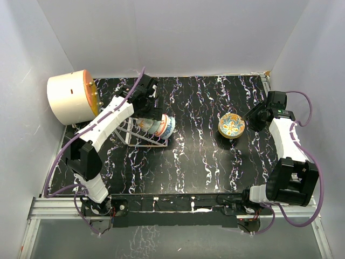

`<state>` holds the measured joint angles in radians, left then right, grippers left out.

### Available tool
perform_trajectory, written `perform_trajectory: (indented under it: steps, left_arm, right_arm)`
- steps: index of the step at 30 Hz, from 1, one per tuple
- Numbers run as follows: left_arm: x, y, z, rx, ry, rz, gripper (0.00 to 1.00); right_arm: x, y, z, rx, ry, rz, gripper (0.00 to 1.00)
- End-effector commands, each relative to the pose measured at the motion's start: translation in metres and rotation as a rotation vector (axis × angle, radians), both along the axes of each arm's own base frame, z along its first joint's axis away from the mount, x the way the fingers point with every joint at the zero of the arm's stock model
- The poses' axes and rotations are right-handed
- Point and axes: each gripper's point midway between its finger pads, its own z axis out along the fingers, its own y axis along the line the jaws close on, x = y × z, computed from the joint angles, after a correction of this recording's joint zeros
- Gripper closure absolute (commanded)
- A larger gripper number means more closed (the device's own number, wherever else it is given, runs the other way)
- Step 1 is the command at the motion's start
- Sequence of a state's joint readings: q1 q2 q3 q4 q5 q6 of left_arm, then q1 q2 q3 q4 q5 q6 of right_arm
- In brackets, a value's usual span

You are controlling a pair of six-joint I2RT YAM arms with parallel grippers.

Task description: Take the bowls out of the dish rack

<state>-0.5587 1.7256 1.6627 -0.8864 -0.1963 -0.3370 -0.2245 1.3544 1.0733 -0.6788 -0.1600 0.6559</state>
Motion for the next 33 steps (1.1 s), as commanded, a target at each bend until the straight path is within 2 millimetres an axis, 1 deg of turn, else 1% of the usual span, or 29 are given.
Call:
perform_trajectory:
  steps: [1,4,8,12,17,20,24,26,28,29,33]
  left_arm:
    - [0.003,-0.005,0.013,-0.021,-0.022,-0.025,0.08]
    - [0.004,-0.006,0.013,-0.02,-0.022,-0.027,0.1]
    - [0.004,-0.005,0.011,-0.014,-0.018,-0.026,0.16]
    - [0.004,-0.004,0.009,-0.005,-0.016,-0.029,0.23]
    - [0.003,-0.004,0.007,-0.003,-0.01,-0.031,0.26]
    - [0.004,-0.004,0.006,-0.001,-0.008,-0.032,0.3]
    - [0.005,-0.006,0.006,-0.003,-0.009,-0.033,0.32]
    - [0.005,-0.005,0.004,0.001,-0.006,-0.032,0.31]
    - [0.005,-0.005,0.002,0.003,-0.002,-0.031,0.25]
    - [0.005,-0.005,0.001,0.005,-0.001,-0.031,0.23]
    - [0.006,-0.005,0.001,0.01,-0.003,-0.029,0.22]
  right_arm:
    - [0.014,-0.004,0.03,-0.029,-0.106,0.006,0.54]
    - [0.015,-0.004,0.028,-0.028,-0.104,0.008,0.54]
    - [0.016,-0.003,0.026,-0.022,-0.102,0.013,0.54]
    - [0.017,-0.003,0.025,-0.018,-0.101,0.016,0.54]
    - [0.018,-0.001,0.023,-0.008,-0.1,0.022,0.54]
    - [0.018,0.0,0.022,-0.006,-0.1,0.023,0.54]
    - [0.018,0.0,0.021,-0.005,-0.096,0.025,0.54]
    - [0.018,0.0,0.02,-0.004,-0.095,0.026,0.54]
    - [0.018,0.0,0.02,-0.005,-0.095,0.027,0.54]
    - [0.018,0.0,0.02,-0.004,-0.095,0.027,0.54]
    - [0.019,0.001,0.019,-0.001,-0.092,0.029,0.54]
